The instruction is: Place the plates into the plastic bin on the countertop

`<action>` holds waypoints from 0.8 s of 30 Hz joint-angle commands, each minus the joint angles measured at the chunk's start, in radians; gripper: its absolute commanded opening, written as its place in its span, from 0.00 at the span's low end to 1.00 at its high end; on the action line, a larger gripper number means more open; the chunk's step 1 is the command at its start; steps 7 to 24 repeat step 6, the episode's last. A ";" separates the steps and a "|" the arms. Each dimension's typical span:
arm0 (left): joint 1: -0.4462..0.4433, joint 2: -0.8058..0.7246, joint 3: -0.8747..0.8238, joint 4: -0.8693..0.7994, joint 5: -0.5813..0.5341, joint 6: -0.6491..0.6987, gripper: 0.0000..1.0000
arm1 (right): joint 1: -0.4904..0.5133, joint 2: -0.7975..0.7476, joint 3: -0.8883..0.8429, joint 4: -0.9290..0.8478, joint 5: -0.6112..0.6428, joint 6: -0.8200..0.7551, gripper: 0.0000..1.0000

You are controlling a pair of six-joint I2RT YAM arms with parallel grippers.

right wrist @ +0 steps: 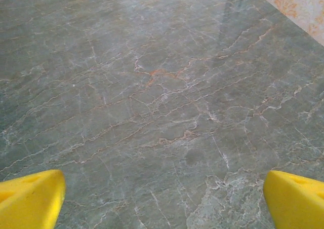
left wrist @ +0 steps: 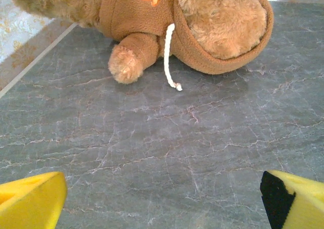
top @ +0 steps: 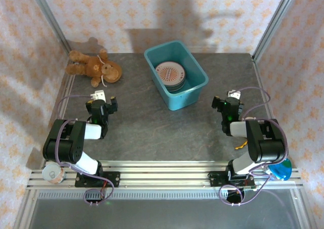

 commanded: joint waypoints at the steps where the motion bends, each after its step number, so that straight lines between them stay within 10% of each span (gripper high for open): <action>1: 0.000 -0.012 0.008 0.049 -0.001 0.020 0.99 | -0.008 0.004 0.020 0.027 -0.014 -0.013 0.99; 24: -0.001 -0.011 0.006 0.055 -0.005 0.023 0.99 | -0.009 -0.006 0.009 0.042 -0.016 -0.008 1.00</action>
